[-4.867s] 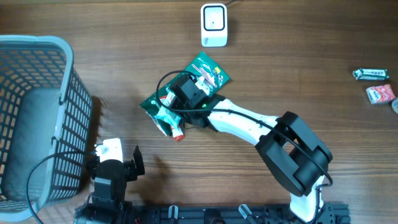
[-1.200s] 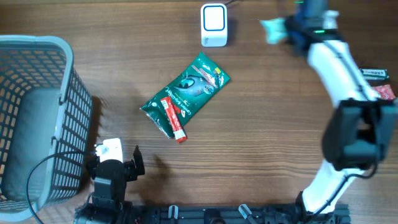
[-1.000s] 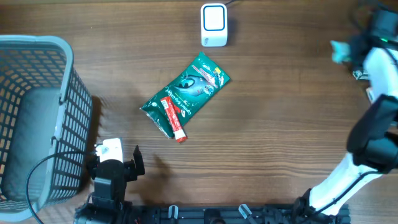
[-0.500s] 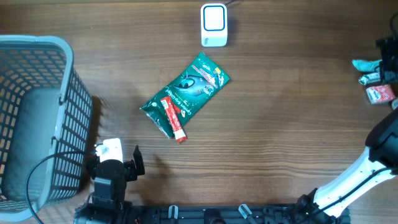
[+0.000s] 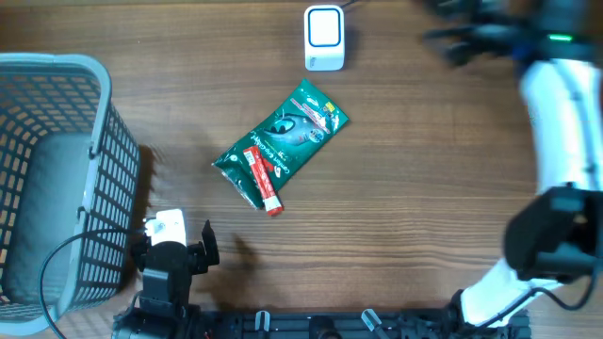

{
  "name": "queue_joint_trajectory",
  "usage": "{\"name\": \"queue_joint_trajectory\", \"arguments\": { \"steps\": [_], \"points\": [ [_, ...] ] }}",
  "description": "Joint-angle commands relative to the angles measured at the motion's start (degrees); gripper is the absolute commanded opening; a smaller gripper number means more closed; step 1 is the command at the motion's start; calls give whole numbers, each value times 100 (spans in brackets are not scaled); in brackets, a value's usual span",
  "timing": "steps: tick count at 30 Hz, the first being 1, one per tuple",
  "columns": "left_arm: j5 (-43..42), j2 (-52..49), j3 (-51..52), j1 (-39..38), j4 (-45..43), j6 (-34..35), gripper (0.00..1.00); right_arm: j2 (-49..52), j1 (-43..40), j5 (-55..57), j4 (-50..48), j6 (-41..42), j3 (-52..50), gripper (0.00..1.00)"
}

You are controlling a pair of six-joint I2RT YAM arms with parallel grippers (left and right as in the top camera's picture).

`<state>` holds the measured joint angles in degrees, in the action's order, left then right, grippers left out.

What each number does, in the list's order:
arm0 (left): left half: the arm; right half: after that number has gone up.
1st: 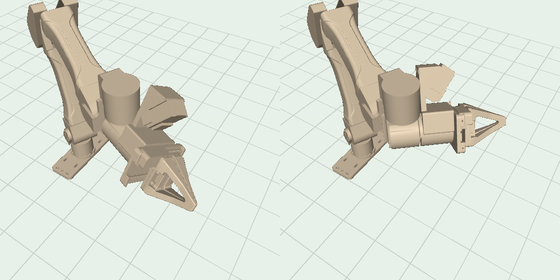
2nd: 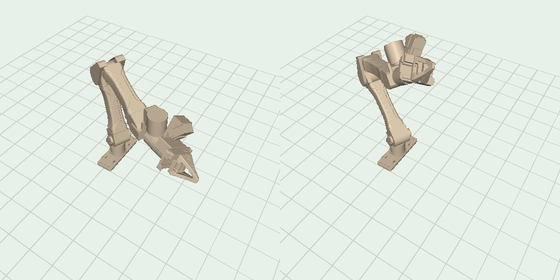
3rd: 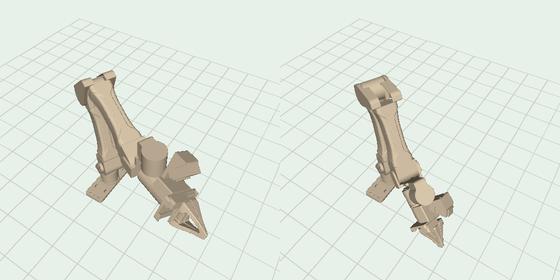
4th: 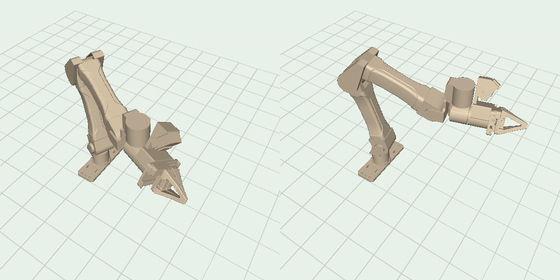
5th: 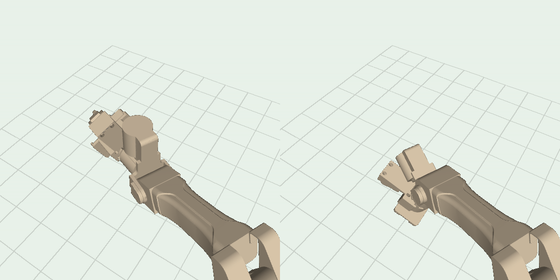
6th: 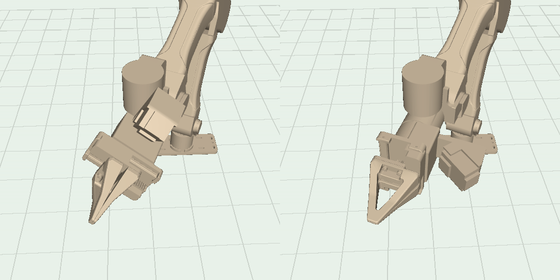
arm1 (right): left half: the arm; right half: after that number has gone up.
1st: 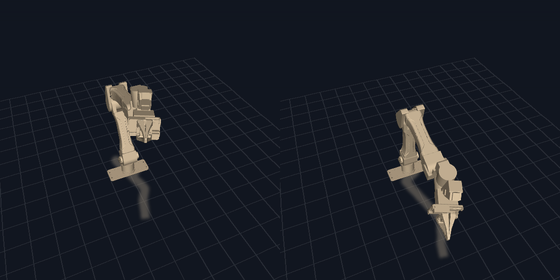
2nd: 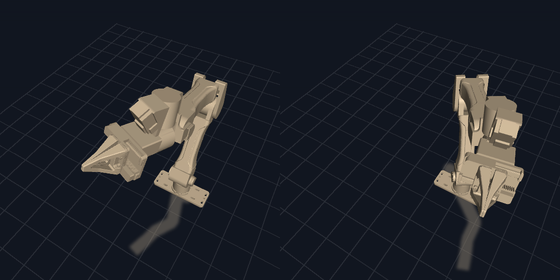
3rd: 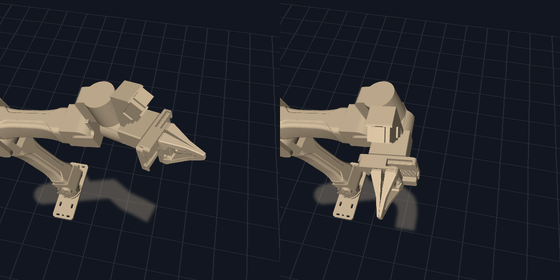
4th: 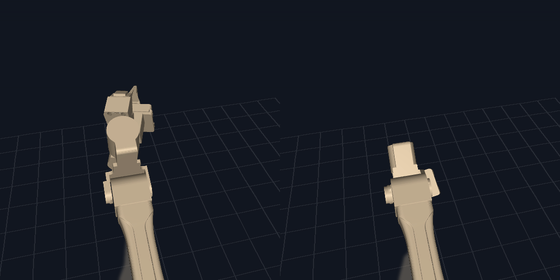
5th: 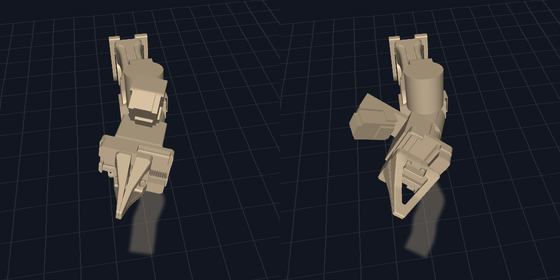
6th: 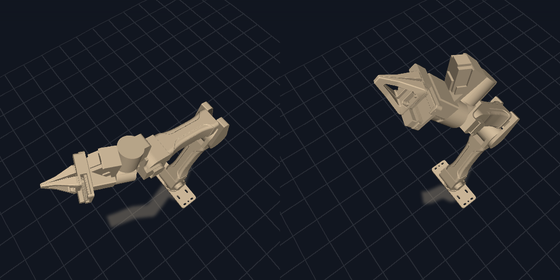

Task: Scan the item barcode
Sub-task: 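Return the right gripper to the glove pack and grasp the red stick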

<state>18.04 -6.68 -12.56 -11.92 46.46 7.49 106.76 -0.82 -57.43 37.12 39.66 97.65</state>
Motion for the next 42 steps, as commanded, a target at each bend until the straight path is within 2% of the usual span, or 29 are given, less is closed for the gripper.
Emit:
{"name": "queue_joint_trajectory", "arguments": {
  "steps": [1,5,7,9,11,14,19,21,24,27,30,31,32,37,42],
  "points": [
    [-48,31,57,31,9,-107,100,149,1410,1991,693,-136,-59,100],
    [-48,31,57,31,9,-107,100,411,3191,4444,1261,-1010,-59,100],
    [-48,31,57,31,9,-107,100,673,3849,5346,1436,-1005,-61,100],
    [-48,31,57,31,9,-107,100,1019,4262,5591,1491,-1008,-61,100],
    [-48,31,57,31,9,-107,100,1349,4454,5337,1502,-1014,-61,99],
    [-48,31,57,31,9,-107,100,1751,4487,4509,1456,-1279,-61,92],
    [-48,31,57,33,9,-107,100,2127,4474,4076,1375,-1593,-61,78],
    [-48,31,57,31,9,-107,100,2175,4474,3711,1325,-1777,-63,77],
    [-48,31,57,33,9,-107,100,2315,4474,3652,1263,-1720,-63,75],
    [-48,31,57,31,9,-107,100,2608,4474,3646,1241,-1665,-66,64],
    [-48,31,57,31,9,-107,100,2999,4474,3506,1399,-1565,-66,37],
    [-48,31,57,31,9,-109,100,3101,4474,3506,1495,-1567,-66,23],
    [-48,31,57,31,9,-107,100,3161,4474,3506,1563,-1569,-66,4],
    [-48,31,57,31,9,-107,100,2951,4299,3641,1840,-1834,-37,5],
    [-48,31,57,31,9,-107,100,1700,3729,3685,2339,-1943,-9,4]
  ]
}}
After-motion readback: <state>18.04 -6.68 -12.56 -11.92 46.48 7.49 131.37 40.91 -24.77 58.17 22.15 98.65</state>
